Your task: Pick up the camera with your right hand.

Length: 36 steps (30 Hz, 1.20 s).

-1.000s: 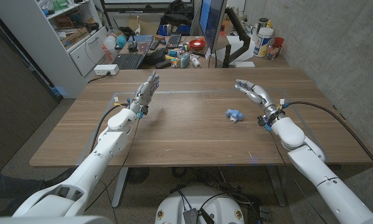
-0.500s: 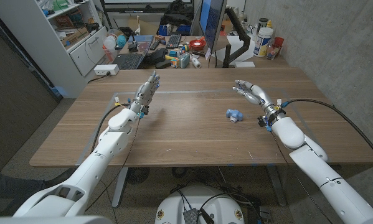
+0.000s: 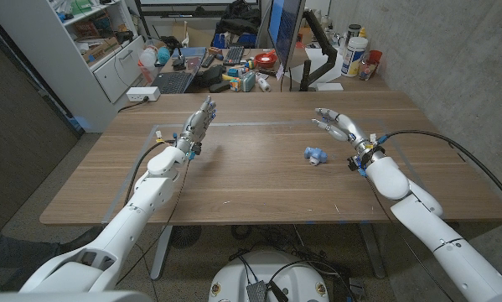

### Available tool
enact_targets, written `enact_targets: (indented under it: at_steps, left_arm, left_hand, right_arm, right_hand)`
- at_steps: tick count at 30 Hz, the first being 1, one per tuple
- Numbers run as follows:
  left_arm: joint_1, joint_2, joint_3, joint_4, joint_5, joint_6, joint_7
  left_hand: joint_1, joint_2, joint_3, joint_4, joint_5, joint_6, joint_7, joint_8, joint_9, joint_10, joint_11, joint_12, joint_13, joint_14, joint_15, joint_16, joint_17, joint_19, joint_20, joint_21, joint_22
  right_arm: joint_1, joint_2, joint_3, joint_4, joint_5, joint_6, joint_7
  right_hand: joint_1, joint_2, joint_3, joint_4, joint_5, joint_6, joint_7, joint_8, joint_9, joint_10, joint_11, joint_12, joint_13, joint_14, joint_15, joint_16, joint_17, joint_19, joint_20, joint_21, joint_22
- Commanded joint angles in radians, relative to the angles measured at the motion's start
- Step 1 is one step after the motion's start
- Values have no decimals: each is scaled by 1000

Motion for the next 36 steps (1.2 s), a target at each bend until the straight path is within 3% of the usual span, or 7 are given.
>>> enact_targets:
  at_steps: [1,10,19,36]
  left_arm:
    - [-4,-8,4,4,0,7,6]
    - [-5,-9,6,3,0,9,5]
    - [-4,-8,6,7,-1,10,0]
    - [-12,-9,5,10,1,6,-1]
  left_hand:
    - [7,3,1,5,3,5,1,3,3,5,-2,5,5,5,4,3,3,-2,4,5,6]
    - [7,3,1,5,3,6,0,3,3,6,-1,6,5,5,6,3,3,-2,4,5,6]
    - [7,3,1,5,3,6,-1,3,3,5,-4,5,5,6,6,3,3,-3,5,5,6]
    - [6,3,1,6,3,7,-1,3,3,5,-5,5,5,5,4,2,3,-5,15,5,6]
  right_arm:
    - [-7,-26,-12,-26,-101,-28,-30]
    - [-27,-53,-17,-71,-187,-74,-41]
    - [-41,-70,-12,-103,-203,-96,-19]
    - [-54,-109,-26,-178,-261,-172,57]
  right_hand:
    - [9,1,5,-5,9,-2,-6,2,2,5,-5,0,4,6,-4,3,2,9,2,0,3]
    - [10,0,6,-4,10,-6,-9,0,2,5,-7,0,4,6,-5,2,2,9,0,0,3]
    - [12,-1,7,-3,11,-10,-13,-1,2,4,-11,-1,4,12,-5,4,3,7,5,-1,3]
    - [22,-11,10,-6,13,-40,-27,-10,3,-18,-17,-10,4,11,13,1,2,8,47,-1,3]
